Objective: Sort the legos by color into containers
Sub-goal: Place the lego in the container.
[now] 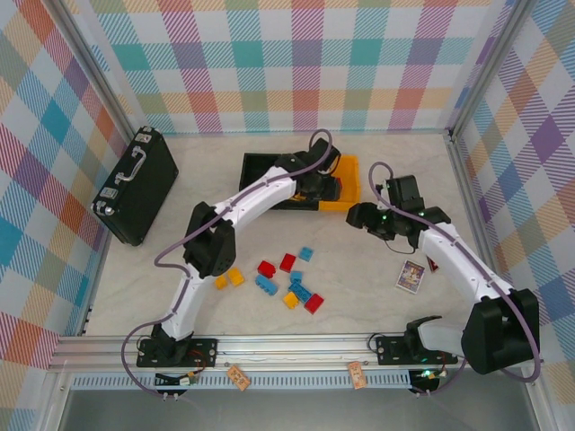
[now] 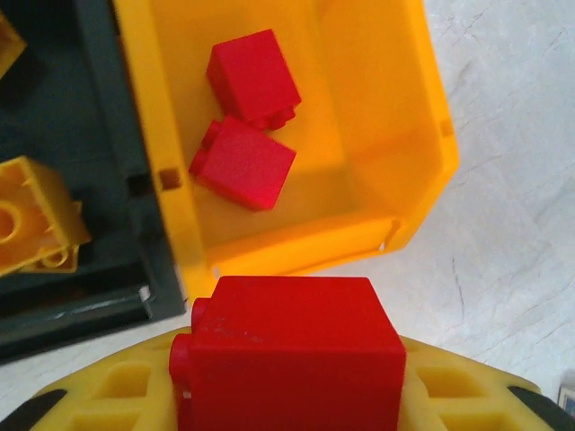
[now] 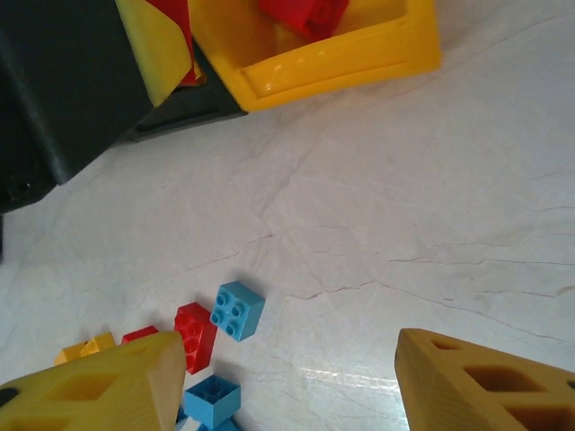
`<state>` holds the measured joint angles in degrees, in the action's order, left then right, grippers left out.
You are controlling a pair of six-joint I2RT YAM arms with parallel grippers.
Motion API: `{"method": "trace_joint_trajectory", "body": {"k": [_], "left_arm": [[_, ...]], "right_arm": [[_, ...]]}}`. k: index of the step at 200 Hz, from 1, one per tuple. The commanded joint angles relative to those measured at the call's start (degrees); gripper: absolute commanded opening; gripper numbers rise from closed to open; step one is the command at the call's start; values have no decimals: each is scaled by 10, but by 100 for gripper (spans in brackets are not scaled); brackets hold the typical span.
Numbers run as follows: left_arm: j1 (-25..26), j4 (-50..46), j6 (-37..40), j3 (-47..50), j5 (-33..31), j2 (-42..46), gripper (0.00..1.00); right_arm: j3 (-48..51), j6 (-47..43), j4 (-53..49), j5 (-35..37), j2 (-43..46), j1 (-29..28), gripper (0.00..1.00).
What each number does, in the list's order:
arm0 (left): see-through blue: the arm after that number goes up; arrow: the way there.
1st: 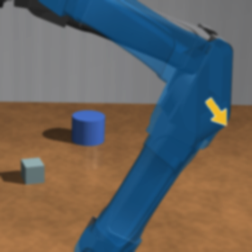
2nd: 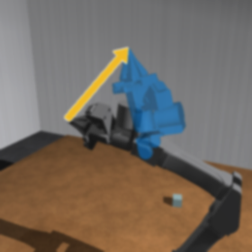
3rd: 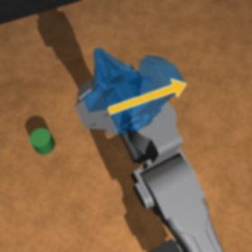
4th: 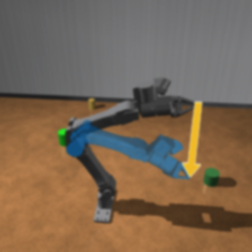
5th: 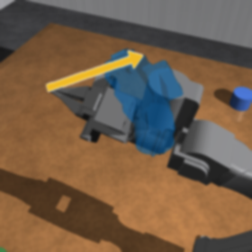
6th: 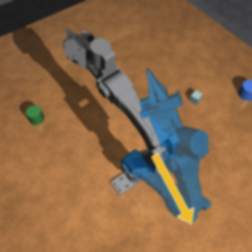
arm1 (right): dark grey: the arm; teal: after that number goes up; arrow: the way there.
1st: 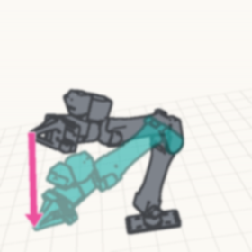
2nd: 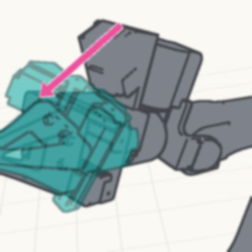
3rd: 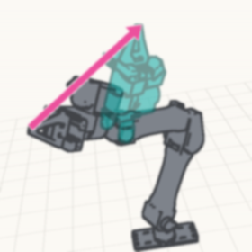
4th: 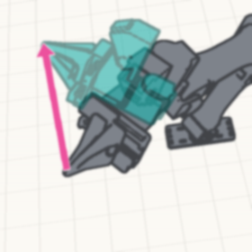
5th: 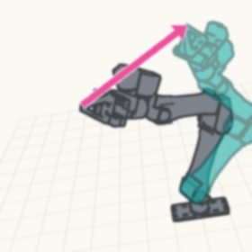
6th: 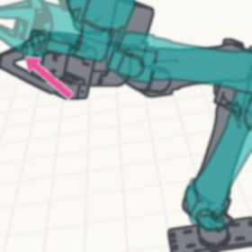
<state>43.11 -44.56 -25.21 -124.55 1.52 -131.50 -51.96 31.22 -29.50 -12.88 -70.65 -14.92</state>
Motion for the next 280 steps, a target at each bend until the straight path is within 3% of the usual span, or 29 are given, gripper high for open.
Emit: {"method": "trace_joint_trajectory", "body": {"k": [1, 36, 85, 124, 143, 186, 221, 280], "left_arm": [[4, -29, 8, -69, 20, -46, 28], [4, -34, 6, -155, 32, -106, 29], [3, 2, 5, -173, 41, -135, 31], [1, 6, -2, -186, 43, -149, 51], [1, 4, -3, -185, 41, -145, 57], [5, 2, -3, -177, 42, -115, 54], [10, 15, -7, -96, 46, -36, 53], [12, 113, -20, 208, 44, 167, 53]], "right_arm": [[13, 17, -16, 17, 22, 15, 64], [28, 23, -20, 23, 34, 38, 64], [37, 26, -19, 35, 37, 65, 64], [44, 29, -9, 23, 35, 67, 64], [48, 32, -4, 16, 36, 67, 64], [54, 33, 1, 1, 38, 67, 64], [48, 22, -5, -10, 46, 67, 64], [44, 11, -15, -28, 38, 32, 63]]}}
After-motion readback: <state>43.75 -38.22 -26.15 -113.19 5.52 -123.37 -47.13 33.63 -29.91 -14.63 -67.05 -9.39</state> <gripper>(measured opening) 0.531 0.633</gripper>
